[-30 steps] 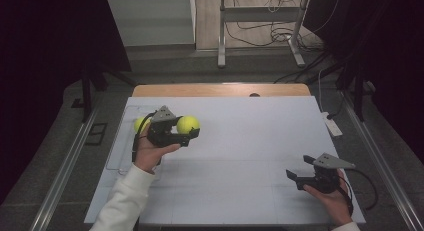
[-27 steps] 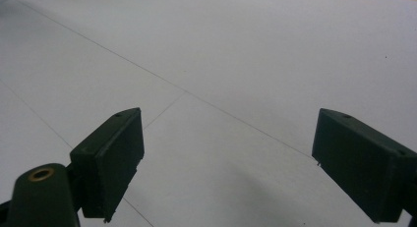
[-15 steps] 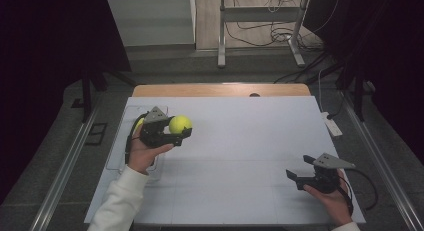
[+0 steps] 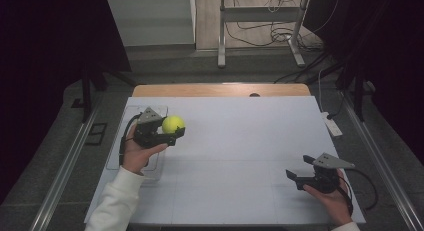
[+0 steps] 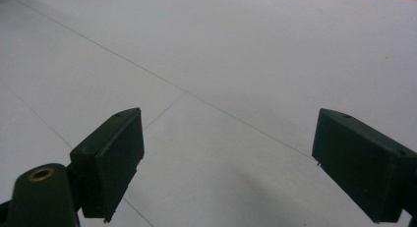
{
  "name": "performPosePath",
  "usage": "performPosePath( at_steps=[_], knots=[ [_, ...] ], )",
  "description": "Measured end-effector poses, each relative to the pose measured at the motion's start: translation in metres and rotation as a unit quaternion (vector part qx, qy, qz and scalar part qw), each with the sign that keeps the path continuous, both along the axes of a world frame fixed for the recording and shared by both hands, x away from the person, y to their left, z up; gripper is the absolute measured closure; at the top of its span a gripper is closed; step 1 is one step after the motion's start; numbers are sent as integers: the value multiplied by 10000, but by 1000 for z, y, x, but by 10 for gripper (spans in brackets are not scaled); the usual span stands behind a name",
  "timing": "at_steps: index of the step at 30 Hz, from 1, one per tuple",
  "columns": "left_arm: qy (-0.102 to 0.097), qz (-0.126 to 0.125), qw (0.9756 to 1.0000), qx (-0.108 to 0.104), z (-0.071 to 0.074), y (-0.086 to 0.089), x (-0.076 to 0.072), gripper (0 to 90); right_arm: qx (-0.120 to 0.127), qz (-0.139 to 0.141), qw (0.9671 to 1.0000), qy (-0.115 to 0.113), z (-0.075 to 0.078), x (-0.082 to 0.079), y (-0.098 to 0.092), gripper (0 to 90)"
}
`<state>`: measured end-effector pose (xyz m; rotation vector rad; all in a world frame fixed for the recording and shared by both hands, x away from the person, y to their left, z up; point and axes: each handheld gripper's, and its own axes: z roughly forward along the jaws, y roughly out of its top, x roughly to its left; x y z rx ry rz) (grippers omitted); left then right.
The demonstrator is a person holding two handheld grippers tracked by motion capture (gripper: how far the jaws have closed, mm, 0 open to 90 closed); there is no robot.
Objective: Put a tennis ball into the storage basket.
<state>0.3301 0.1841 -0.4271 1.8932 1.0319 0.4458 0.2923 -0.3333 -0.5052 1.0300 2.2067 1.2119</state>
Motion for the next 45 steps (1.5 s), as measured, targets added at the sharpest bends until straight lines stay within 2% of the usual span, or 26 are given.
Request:
performPosePath(
  at_steps=[16,29,38,45],
  knots=[
    [61,313,9995,-11,-5,20,-4,267,-31,-14,10000,28,-1,1,0,125],
    [188,638,9978,-46,-12,47,-10,267,15,-23,10000,21,-1,1,-1,125],
    [231,745,9969,-41,-14,56,-14,267,4,-18,10000,-12,1,-1,0,125],
    [336,813,9961,23,-18,61,-12,267,-3,-13,10000,11,0,1,0,125]
  ],
)
